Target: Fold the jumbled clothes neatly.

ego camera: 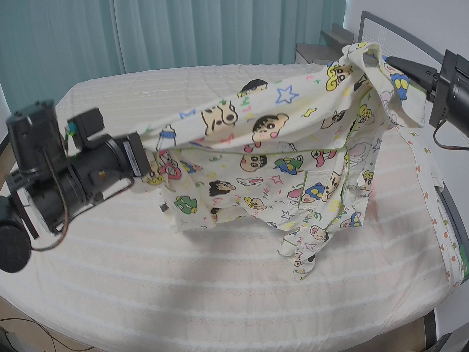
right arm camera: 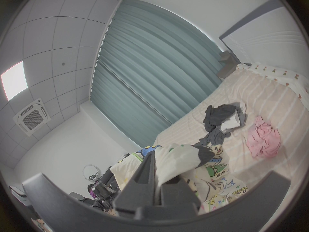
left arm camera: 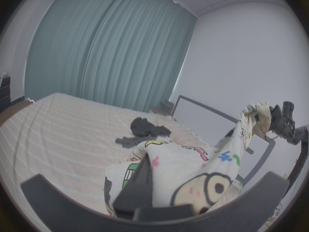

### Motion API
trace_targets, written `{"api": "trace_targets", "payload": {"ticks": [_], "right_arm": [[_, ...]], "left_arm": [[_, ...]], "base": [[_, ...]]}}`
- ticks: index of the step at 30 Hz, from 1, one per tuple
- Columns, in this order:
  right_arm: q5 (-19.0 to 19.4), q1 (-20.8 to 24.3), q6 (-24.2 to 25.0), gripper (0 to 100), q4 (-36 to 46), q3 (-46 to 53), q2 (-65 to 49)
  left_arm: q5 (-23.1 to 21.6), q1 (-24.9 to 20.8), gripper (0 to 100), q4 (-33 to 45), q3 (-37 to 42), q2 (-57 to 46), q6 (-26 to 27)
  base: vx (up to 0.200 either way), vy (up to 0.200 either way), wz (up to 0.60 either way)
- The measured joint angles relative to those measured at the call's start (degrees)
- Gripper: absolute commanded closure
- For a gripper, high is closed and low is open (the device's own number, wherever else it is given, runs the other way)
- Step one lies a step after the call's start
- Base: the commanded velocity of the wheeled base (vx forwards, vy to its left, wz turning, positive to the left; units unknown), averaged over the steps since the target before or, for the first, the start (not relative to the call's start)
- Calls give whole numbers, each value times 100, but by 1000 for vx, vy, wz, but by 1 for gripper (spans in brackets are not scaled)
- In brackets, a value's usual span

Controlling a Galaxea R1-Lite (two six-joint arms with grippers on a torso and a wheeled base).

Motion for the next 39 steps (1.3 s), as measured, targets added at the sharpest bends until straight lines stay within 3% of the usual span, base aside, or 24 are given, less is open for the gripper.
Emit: {"api": "trace_targets", "payload": {"ticks": [3,9,23,35,39], "right_arm": [[1,24,-33,100,6,-160,-146],[6,199,-50,100,22,-286,-455],[9,492,-50,100,48,571,-866],[9,601,-50,100,55,697,-883],[11,628,-50,100,56,701,-874]], "left_arm": [[202,24,100,485,-573,-321,150],[496,-30,100,650,-1058,-786,262],[791,-221,100,728,-57,-1381,319],[1114,-229,100,725,78,-1434,325],[1112,-213,100,723,76,-1429,325]], "base": [[0,0,0],[0,0,0],[-171,0,0],[0,0,0],[0,200,0]]}}
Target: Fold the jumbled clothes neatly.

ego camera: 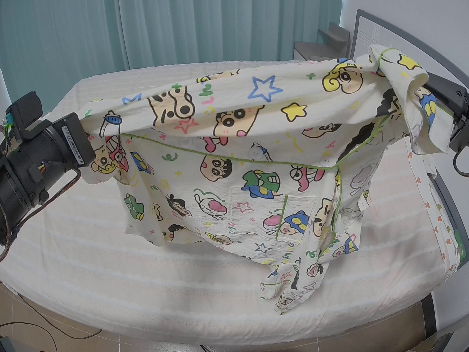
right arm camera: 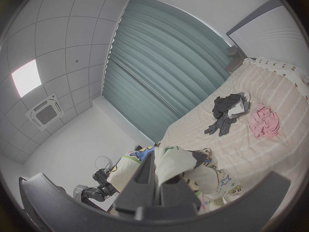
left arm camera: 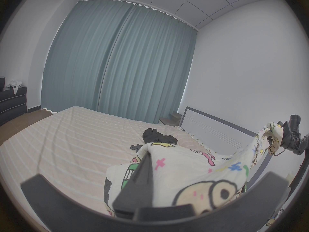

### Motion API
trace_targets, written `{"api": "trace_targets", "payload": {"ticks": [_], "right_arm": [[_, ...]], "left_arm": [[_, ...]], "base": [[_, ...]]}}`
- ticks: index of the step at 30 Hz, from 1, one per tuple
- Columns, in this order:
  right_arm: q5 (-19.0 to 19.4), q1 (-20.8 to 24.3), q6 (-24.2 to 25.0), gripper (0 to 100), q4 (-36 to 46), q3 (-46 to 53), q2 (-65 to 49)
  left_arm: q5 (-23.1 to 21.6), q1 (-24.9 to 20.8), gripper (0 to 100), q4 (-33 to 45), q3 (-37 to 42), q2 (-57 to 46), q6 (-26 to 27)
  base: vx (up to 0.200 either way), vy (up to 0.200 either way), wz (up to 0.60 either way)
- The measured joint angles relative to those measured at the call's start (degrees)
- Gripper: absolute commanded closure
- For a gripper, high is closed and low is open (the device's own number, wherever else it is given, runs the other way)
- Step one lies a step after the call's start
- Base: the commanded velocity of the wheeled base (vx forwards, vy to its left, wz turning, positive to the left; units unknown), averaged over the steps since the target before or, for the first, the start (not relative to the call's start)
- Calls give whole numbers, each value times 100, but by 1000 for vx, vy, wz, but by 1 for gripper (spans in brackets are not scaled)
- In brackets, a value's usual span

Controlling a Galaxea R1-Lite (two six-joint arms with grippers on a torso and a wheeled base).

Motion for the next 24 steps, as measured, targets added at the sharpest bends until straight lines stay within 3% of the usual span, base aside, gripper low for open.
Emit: {"api": "trace_targets", "payload": {"ticks": [15,24], "right_arm": [[-5,41,0,100,-1,57,20],[-5,59,-5,100,0,55,50]], "left_arm": [[9,111,100,-5,-37,-10,11],[11,288,100,-11,-37,-16,279]], "base": [[0,200,0],[0,200,0]]}}
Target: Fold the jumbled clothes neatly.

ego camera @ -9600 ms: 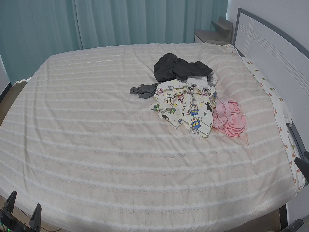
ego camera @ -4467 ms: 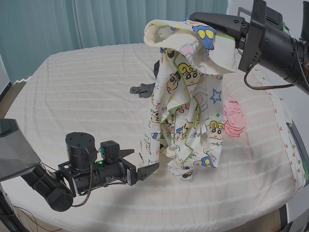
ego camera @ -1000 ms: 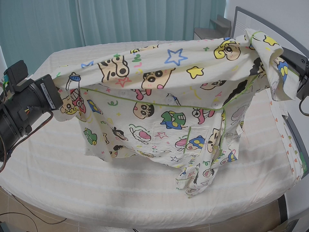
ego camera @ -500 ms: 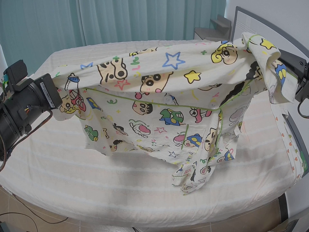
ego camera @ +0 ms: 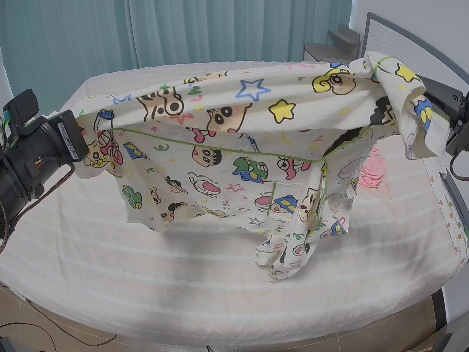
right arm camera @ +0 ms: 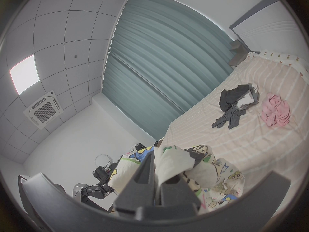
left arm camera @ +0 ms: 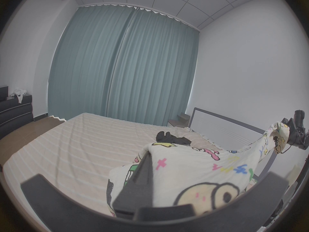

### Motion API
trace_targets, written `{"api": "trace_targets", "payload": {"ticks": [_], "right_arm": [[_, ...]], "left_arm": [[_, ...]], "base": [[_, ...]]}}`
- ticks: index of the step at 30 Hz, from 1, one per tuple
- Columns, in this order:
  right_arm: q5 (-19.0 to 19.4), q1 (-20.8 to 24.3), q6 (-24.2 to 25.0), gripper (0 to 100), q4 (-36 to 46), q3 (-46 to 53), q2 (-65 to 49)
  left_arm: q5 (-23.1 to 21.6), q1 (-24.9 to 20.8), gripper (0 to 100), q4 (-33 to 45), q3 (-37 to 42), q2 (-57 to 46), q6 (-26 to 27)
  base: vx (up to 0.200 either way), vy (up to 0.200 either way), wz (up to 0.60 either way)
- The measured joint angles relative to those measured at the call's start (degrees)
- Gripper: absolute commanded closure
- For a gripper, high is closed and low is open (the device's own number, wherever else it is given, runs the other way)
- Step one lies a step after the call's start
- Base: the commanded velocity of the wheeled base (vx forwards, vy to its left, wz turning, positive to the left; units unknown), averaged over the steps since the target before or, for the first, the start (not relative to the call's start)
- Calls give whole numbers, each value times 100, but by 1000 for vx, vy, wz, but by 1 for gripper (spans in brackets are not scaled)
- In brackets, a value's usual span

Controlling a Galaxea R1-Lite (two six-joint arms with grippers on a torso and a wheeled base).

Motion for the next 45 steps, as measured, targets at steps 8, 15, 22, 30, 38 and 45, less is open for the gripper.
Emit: {"api": "trace_targets", "payload": {"ticks": [8,15,22,30,38,45], "right_arm": [[-9,60,-4,100,0,-41,123],[-9,124,-6,100,-1,-63,258],[-13,283,-246,100,-6,-79,396],[-28,463,-296,100,-45,-143,534],[-35,560,-301,100,-50,-301,664],[-35,636,-299,100,-48,-391,724]], "left_arm": [[9,38,100,-2,-27,-5,55],[11,129,100,0,-50,-17,216],[11,173,100,24,-30,-85,224],[11,273,100,35,0,-173,224],[13,308,100,49,26,-254,218],[16,311,100,44,118,-347,216]], "base": [[0,200,0],[0,200,0],[0,200,0],[0,200,0],[0,200,0],[0,200,0]]}}
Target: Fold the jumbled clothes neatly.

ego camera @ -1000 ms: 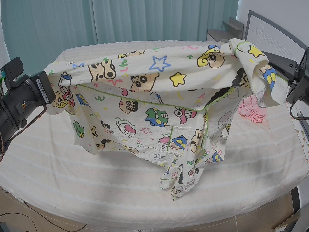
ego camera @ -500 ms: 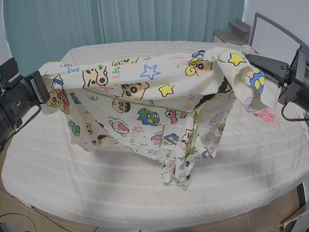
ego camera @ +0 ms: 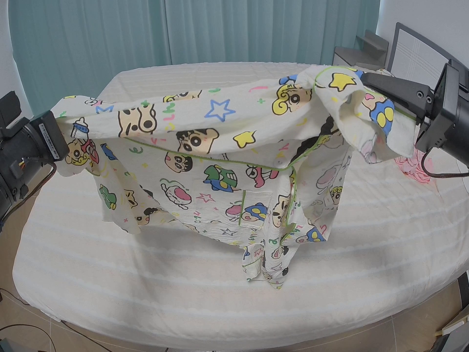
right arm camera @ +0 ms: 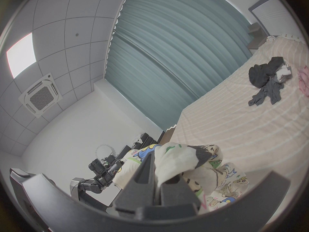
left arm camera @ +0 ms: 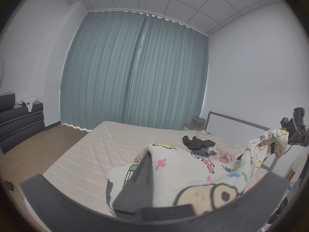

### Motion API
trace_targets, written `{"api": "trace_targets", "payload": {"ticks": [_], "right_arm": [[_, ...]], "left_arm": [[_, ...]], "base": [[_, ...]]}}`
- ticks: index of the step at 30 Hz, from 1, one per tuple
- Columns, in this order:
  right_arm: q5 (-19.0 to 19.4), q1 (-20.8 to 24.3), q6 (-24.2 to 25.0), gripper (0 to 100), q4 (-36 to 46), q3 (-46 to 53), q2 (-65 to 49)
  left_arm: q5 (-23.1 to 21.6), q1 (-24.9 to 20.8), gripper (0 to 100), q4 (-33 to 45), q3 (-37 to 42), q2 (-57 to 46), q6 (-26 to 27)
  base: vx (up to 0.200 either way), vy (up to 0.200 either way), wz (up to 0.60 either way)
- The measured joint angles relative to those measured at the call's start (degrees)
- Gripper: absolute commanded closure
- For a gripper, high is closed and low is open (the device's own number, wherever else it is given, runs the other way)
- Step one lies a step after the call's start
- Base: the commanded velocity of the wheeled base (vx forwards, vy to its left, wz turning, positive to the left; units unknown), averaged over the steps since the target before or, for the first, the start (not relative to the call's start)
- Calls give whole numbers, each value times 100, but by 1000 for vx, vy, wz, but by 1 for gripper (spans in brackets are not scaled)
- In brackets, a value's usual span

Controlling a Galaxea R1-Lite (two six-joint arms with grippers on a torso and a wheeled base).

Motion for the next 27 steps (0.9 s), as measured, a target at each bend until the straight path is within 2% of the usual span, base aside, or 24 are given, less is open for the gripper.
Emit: {"api": "trace_targets", "payload": {"ticks": [2,11,27], "right_arm": [[0,35,2,100,2,22,9],[-9,66,9,100,33,79,-22],[0,66,-2,100,44,595,-424]], "left_arm": [[4,-2,100,-5,63,-24,2],[15,-2,100,-9,177,-135,0],[11,-27,100,0,496,-389,2]], "base": [[0,200,0],[0,0,0],[-200,0,0]]}}
